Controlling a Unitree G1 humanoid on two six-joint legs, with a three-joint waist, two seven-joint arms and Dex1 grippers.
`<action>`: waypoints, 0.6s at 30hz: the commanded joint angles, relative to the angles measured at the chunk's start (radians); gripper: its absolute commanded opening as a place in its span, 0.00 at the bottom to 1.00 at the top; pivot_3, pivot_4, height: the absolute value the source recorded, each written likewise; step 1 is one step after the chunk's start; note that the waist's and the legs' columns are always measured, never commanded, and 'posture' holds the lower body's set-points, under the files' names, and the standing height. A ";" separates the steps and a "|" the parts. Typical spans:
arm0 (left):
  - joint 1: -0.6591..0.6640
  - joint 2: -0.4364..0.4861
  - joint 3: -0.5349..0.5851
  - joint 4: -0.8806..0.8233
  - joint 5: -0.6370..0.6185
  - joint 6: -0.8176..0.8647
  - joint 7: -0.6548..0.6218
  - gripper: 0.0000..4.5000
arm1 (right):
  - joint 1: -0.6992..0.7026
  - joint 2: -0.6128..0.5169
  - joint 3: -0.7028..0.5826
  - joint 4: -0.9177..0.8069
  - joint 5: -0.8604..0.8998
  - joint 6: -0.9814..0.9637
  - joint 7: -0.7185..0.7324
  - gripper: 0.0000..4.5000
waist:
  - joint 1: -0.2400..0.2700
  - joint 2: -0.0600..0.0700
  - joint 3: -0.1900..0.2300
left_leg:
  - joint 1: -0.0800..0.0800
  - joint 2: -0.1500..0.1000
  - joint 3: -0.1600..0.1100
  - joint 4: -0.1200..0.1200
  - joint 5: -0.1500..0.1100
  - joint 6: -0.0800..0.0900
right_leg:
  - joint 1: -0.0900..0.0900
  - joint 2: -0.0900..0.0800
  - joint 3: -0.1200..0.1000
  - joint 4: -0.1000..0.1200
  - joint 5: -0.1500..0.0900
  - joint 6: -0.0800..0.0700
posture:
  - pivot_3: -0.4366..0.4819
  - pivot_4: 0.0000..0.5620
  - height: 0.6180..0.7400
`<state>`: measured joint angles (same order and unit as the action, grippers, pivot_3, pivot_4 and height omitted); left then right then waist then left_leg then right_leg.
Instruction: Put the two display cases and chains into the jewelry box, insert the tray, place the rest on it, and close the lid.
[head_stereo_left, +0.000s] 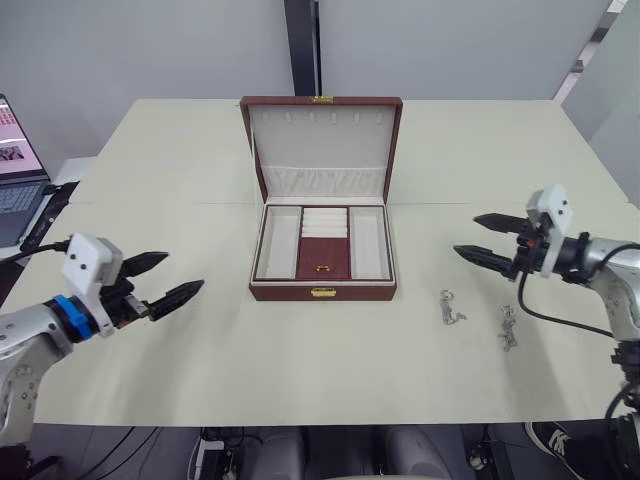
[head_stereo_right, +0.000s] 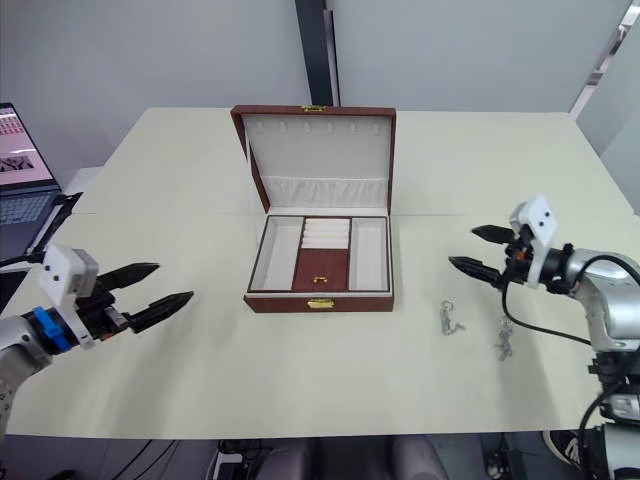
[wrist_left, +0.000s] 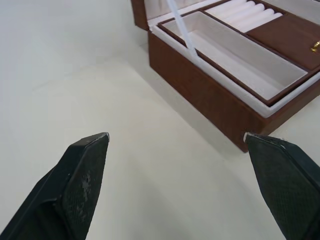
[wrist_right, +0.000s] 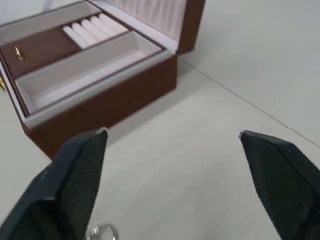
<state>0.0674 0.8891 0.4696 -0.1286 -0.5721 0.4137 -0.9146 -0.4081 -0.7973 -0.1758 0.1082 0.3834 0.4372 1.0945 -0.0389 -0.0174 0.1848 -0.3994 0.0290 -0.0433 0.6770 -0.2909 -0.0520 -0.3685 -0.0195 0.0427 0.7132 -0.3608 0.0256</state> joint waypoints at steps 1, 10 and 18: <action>-0.013 0.037 0.054 0.060 0.028 -0.052 -0.037 1.00 | 0.047 -0.050 -0.073 -0.015 0.010 -0.046 0.007 1.00 | -0.002 0.000 0.000 | 0.000 0.000 0.000 0.000 0.000 0.000 | 0.000 0.000 0.000 0.000 0.000 0.000 | 0.48 0.27 1.00; -0.045 0.086 0.140 0.261 0.076 -0.122 -0.057 1.00 | 0.195 -0.093 -0.220 0.117 0.004 -0.121 -0.047 1.00 | 0.003 0.000 0.000 | 0.001 0.000 0.003 0.000 0.000 0.000 | 0.000 0.000 0.000 0.000 0.000 0.000 | 0.48 0.27 1.00; -0.047 0.062 0.165 0.297 0.077 -0.141 -0.042 1.00 | 0.229 -0.090 -0.224 0.178 -0.006 -0.163 -0.060 1.00 | 0.002 0.000 0.000 | 0.000 0.000 0.002 0.000 0.000 0.000 | 0.000 0.000 0.000 0.000 0.000 0.000 | 0.48 0.27 1.00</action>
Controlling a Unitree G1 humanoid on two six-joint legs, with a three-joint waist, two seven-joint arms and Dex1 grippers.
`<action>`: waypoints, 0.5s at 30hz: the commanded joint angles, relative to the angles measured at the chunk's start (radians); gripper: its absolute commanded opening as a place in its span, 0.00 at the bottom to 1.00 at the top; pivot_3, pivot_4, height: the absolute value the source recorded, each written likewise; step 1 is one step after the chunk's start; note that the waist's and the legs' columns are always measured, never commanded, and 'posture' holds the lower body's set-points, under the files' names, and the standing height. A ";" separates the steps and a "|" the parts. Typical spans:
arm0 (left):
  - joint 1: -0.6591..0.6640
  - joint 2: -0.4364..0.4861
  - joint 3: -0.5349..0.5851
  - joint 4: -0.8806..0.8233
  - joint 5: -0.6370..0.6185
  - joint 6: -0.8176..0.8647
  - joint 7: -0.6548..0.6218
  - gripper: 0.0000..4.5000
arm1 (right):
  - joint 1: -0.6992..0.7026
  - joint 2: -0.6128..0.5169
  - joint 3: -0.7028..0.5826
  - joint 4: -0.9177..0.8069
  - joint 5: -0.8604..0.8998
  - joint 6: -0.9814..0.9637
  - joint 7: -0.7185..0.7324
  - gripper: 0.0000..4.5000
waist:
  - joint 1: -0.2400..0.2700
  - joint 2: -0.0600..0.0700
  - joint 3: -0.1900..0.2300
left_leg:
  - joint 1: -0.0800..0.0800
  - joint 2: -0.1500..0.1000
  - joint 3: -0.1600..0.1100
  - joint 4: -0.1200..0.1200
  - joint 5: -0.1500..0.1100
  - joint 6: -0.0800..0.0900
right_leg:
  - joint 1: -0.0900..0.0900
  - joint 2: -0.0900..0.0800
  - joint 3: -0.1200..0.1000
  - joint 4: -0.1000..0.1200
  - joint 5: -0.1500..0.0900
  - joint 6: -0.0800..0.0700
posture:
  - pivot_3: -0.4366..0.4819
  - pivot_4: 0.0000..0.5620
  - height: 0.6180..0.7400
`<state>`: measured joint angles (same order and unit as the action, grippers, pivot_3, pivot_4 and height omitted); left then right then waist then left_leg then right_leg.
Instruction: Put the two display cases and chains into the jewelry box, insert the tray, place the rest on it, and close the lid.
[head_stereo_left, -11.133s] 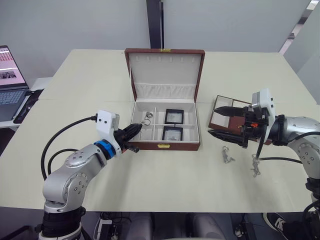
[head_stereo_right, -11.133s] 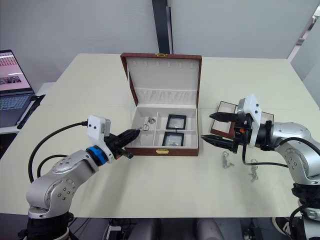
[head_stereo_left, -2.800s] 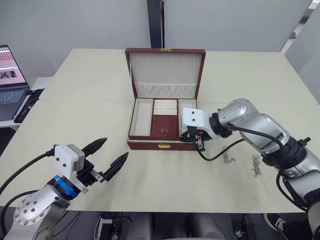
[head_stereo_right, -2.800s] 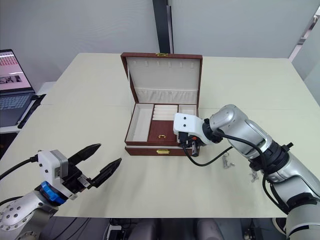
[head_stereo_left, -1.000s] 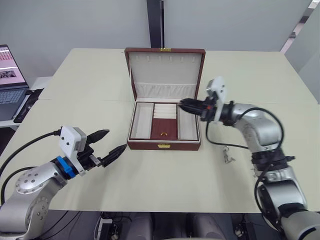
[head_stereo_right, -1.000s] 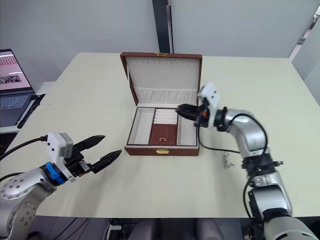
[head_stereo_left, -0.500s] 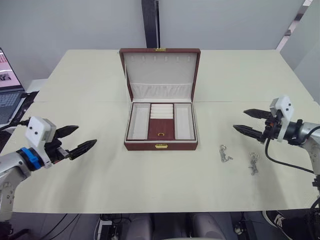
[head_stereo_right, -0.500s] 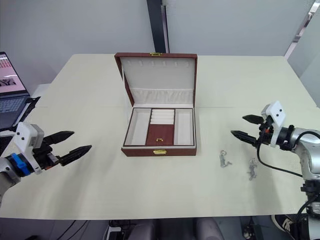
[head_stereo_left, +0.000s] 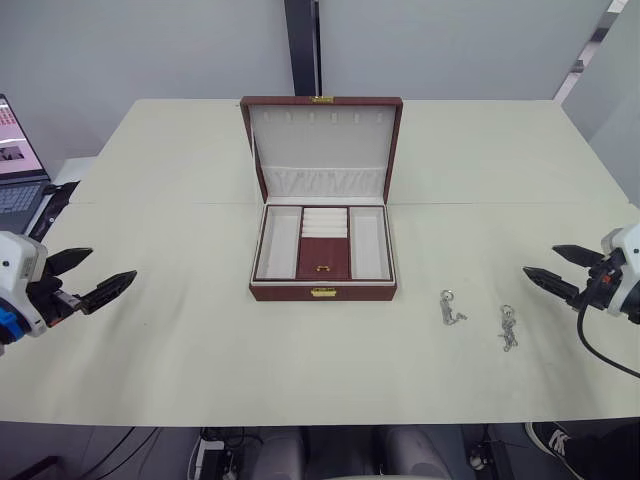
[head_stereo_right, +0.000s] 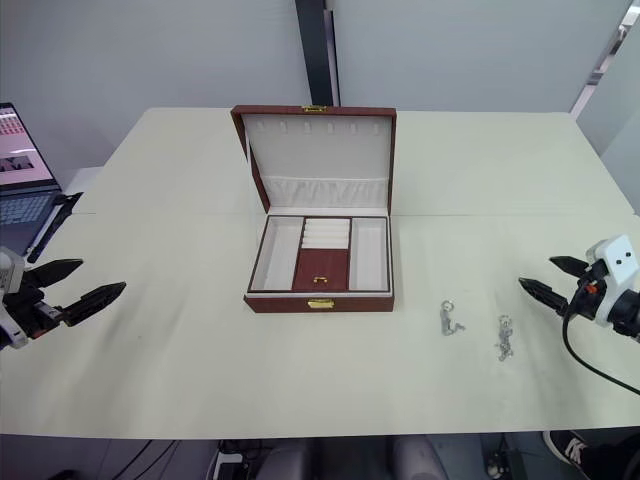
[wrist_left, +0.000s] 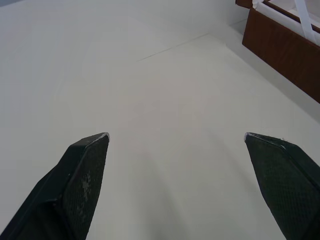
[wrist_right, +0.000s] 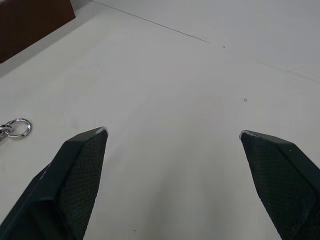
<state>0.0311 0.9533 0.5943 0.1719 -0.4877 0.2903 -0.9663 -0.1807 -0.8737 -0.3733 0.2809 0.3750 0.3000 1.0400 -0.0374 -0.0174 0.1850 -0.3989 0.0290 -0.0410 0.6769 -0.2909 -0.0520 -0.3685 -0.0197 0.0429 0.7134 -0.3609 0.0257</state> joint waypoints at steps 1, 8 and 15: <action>-0.008 -0.007 0.037 -0.010 -0.009 -0.015 0.010 1.00 | -0.001 -0.014 -0.022 0.010 0.002 -0.030 -0.005 1.00 | 0.001 0.000 0.000 | 0.000 0.000 0.000 0.000 0.000 0.000 | 0.000 0.000 0.000 0.000 0.000 0.000 | 0.48 0.27 1.00; 0.007 -0.020 0.040 -0.028 -0.011 -0.007 0.013 1.00 | -0.021 -0.017 -0.008 0.024 0.004 -0.035 -0.005 1.00 | 0.001 0.000 0.000 | 0.000 0.000 0.000 0.000 0.000 0.000 | 0.000 0.000 0.000 0.000 0.000 0.000 | 0.48 0.27 1.00; 0.037 -0.037 0.021 -0.088 -0.025 0.003 -0.004 1.00 | 0.000 0.004 -0.043 -0.028 0.037 -0.003 -0.038 1.00 | 0.002 0.000 0.000 | 0.000 0.000 0.000 0.000 0.000 0.000 | 0.000 0.000 0.001 0.000 0.000 0.000 | 0.48 0.27 1.00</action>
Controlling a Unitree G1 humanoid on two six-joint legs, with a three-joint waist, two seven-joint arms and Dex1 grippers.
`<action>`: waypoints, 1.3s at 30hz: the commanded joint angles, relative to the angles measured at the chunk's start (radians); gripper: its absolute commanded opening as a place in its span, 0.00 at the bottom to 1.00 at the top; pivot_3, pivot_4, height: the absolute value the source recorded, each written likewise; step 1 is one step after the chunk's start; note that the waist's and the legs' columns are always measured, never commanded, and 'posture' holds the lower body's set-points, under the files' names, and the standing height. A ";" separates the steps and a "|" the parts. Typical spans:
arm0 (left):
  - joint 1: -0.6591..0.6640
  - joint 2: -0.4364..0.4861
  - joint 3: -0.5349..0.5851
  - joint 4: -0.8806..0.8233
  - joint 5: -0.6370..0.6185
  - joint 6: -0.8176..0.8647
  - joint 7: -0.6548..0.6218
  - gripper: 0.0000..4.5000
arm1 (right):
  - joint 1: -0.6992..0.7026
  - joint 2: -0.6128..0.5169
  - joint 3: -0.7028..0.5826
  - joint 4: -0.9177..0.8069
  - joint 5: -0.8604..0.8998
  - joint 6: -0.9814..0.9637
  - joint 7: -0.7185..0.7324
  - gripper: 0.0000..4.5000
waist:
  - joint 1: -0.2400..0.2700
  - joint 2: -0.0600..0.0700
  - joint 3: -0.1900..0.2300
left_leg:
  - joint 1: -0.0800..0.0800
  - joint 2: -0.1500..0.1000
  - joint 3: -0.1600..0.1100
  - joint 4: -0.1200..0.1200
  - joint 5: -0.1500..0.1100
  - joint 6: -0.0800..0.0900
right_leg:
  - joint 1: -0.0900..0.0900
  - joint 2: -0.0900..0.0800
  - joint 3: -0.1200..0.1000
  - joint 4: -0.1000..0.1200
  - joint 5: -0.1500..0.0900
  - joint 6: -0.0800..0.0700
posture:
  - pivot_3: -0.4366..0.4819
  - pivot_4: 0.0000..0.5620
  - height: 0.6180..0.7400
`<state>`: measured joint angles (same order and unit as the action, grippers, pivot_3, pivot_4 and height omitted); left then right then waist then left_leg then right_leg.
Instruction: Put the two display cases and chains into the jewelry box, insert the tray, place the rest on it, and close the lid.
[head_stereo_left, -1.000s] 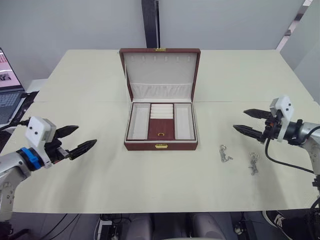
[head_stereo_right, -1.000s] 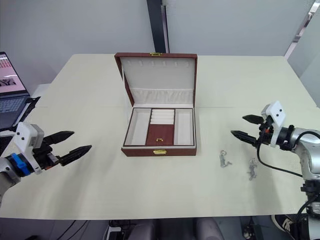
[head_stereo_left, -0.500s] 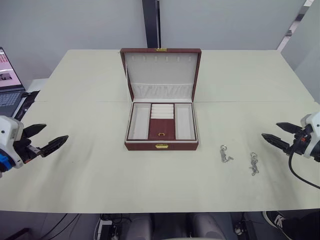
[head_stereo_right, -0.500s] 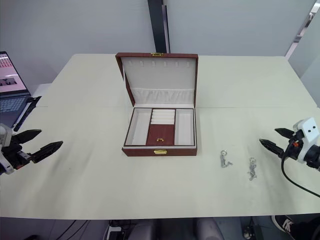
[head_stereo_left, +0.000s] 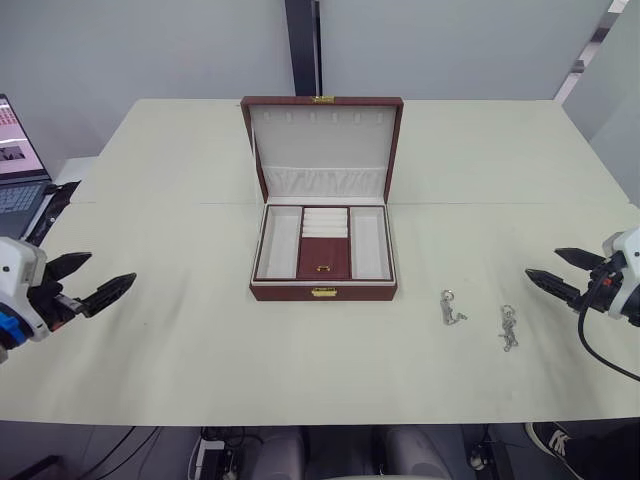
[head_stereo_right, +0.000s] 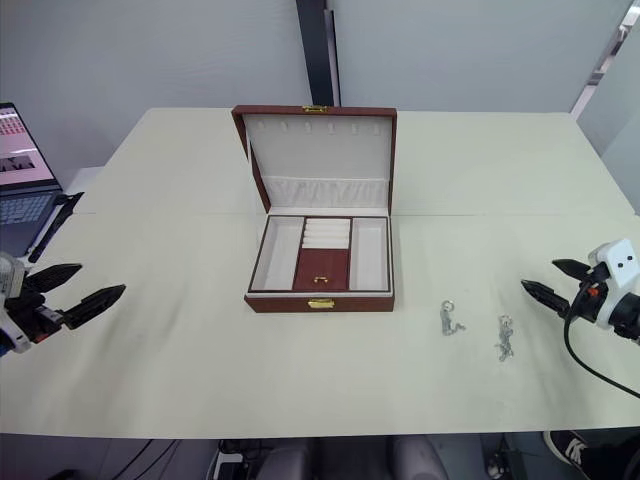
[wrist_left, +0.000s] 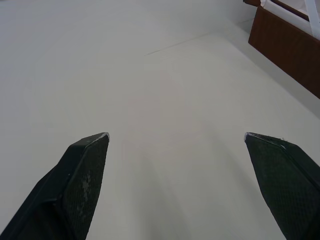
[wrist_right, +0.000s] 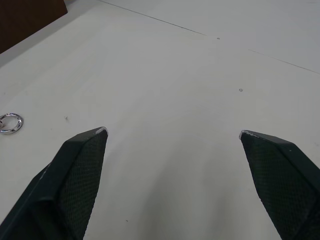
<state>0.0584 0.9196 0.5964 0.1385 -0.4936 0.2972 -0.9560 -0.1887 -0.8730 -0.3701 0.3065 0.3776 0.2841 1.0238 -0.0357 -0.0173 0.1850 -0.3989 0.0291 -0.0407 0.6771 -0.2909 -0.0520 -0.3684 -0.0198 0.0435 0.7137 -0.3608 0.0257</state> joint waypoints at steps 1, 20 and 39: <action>0.011 -0.006 0.016 -0.065 -0.020 -0.003 -0.016 1.00 | 0.014 0.008 -0.051 -0.066 0.042 0.019 -0.028 1.00 | 0.001 0.000 0.000 | 0.000 0.000 0.000 0.000 0.000 0.000 | 0.000 0.000 0.000 0.000 0.000 0.000 | 0.48 0.27 1.00; -0.024 -0.122 -0.367 -0.547 -0.079 0.078 -0.090 1.00 | 0.433 0.342 -0.164 -0.761 0.142 0.142 -0.452 1.00 | 0.005 0.001 -0.001 | 0.001 -0.001 -0.002 0.000 0.000 0.000 | 0.003 0.001 0.001 0.000 0.000 0.000 | 0.48 0.27 1.00; 0.011 -0.254 -0.607 -0.590 0.032 -0.189 -0.162 1.00 | 0.584 0.578 0.068 -0.746 -0.097 -0.036 -0.638 1.00 | 0.005 0.004 -0.003 | 0.003 -0.001 -0.001 0.000 0.000 0.000 | 0.005 0.002 0.001 -0.001 0.000 0.000 | 0.48 0.27 1.00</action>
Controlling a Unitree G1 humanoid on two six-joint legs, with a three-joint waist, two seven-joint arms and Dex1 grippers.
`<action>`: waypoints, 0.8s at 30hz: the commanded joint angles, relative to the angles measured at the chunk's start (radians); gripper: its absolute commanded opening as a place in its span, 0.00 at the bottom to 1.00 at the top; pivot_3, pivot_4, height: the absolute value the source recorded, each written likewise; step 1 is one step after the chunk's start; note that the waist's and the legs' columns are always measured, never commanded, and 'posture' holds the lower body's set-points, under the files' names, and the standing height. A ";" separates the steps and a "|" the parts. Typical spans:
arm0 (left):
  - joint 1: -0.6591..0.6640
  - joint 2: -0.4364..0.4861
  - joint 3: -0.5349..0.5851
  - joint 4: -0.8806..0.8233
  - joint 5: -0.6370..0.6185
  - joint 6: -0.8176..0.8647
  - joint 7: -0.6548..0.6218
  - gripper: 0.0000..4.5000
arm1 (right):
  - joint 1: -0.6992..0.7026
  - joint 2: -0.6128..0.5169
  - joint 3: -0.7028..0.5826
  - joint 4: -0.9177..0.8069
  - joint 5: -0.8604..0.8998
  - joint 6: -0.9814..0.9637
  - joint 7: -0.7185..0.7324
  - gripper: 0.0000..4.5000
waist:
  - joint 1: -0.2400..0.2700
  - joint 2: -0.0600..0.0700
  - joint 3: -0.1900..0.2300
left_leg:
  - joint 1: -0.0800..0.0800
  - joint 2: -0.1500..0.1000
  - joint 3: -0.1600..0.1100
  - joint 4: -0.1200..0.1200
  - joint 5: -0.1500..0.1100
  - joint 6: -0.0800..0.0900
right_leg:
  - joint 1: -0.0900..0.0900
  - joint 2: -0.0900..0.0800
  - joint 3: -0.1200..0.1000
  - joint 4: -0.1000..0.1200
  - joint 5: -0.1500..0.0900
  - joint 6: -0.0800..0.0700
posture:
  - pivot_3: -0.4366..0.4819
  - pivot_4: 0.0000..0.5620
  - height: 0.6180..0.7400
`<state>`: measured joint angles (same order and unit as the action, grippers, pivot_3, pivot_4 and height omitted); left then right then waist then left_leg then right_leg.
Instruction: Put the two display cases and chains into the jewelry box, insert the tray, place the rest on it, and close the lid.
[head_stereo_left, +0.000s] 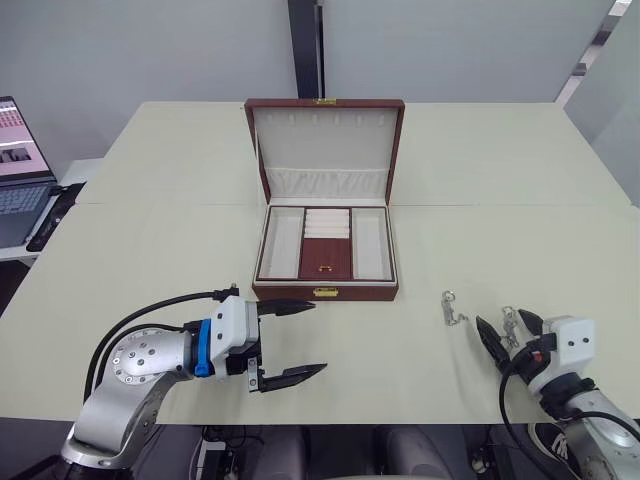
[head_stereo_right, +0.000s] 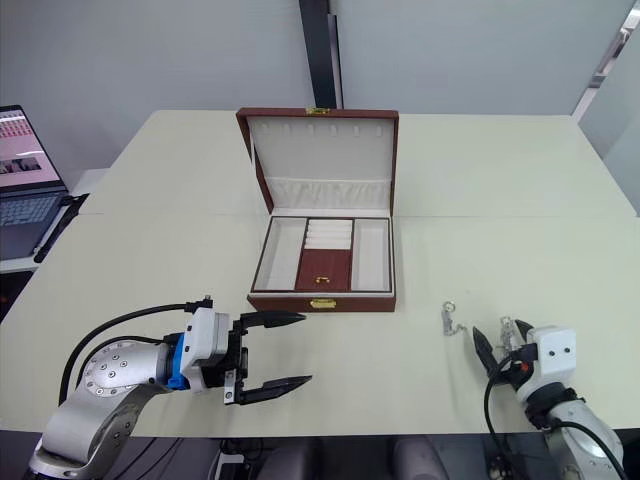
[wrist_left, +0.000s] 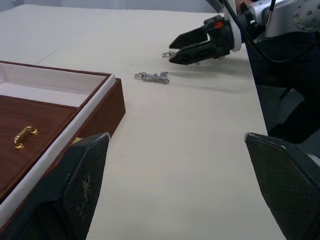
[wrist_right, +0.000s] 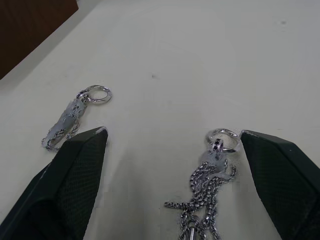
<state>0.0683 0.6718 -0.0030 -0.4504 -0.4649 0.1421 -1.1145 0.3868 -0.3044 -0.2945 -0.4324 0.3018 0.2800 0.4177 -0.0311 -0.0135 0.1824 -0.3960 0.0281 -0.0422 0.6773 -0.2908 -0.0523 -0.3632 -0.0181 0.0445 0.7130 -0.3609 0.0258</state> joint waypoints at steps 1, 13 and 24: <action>0.002 -0.008 -0.009 0.000 0.005 -0.038 -0.002 1.00 | 0.012 0.013 -0.007 -0.004 -0.030 -0.037 -0.041 1.00 | 0.000 0.001 0.000 | 0.000 0.000 0.000 0.000 0.000 0.000 | 0.000 0.000 0.000 0.000 0.000 0.000 | 0.48 0.27 1.00; 0.001 -0.006 -0.021 0.033 0.009 -0.064 -0.012 1.00 | 0.096 0.007 0.003 -0.015 -0.034 -0.027 -0.042 1.00 | 0.000 0.000 -0.001 | 0.003 0.000 -0.001 0.000 0.000 0.000 | 0.004 0.000 -0.001 -0.001 0.000 0.000 | 0.48 0.27 1.00; -0.009 -0.006 -0.028 0.058 0.013 -0.077 -0.011 1.00 | 0.098 0.002 0.029 0.008 -0.050 0.033 -0.056 0.88 | 0.000 -0.002 -0.002 | 0.012 0.000 -0.003 -0.002 0.000 0.000 | 0.014 0.000 -0.002 -0.006 0.000 0.000 | 0.48 0.27 1.00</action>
<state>0.0648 0.6648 -0.0332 -0.3854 -0.4525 0.0802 -1.1245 0.4627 -0.3003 -0.2854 -0.4388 0.2568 0.2788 0.3636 -0.0310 -0.0150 0.1800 -0.3835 0.0286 -0.0448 0.6748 -0.2912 -0.0520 -0.3492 -0.0181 0.0428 0.7072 -0.3612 0.0259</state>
